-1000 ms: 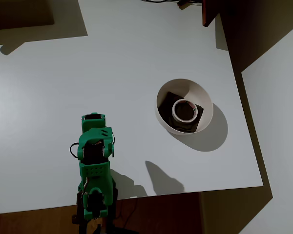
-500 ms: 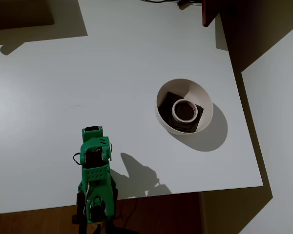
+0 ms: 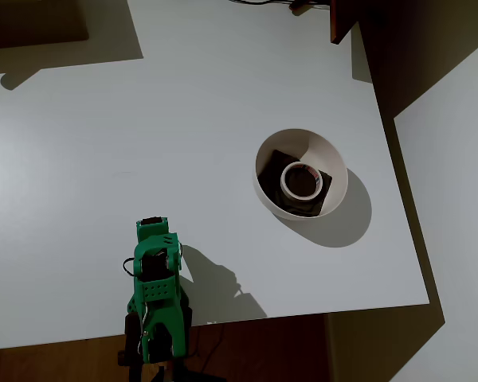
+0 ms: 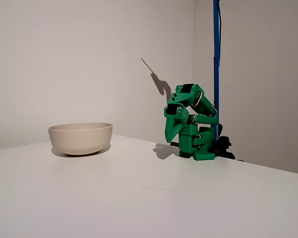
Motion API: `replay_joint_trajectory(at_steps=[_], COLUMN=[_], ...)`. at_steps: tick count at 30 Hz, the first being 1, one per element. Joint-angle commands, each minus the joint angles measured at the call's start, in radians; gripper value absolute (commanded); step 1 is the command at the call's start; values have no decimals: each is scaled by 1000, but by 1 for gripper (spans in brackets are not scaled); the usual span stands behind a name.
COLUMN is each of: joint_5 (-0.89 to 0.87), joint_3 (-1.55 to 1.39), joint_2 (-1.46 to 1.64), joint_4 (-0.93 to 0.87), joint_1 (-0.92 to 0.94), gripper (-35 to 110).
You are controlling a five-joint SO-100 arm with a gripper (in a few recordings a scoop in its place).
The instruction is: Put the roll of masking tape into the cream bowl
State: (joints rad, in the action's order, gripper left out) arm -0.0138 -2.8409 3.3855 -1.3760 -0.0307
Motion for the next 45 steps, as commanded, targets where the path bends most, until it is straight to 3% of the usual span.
replay_joint_trajectory(at_steps=[1, 45], joint_5=[-11, -15], joint_3=[-20, -72], joint_2=[6, 6], joint_4=[3, -11], joint_1=[-8, -5], gripper=[-8, -8])
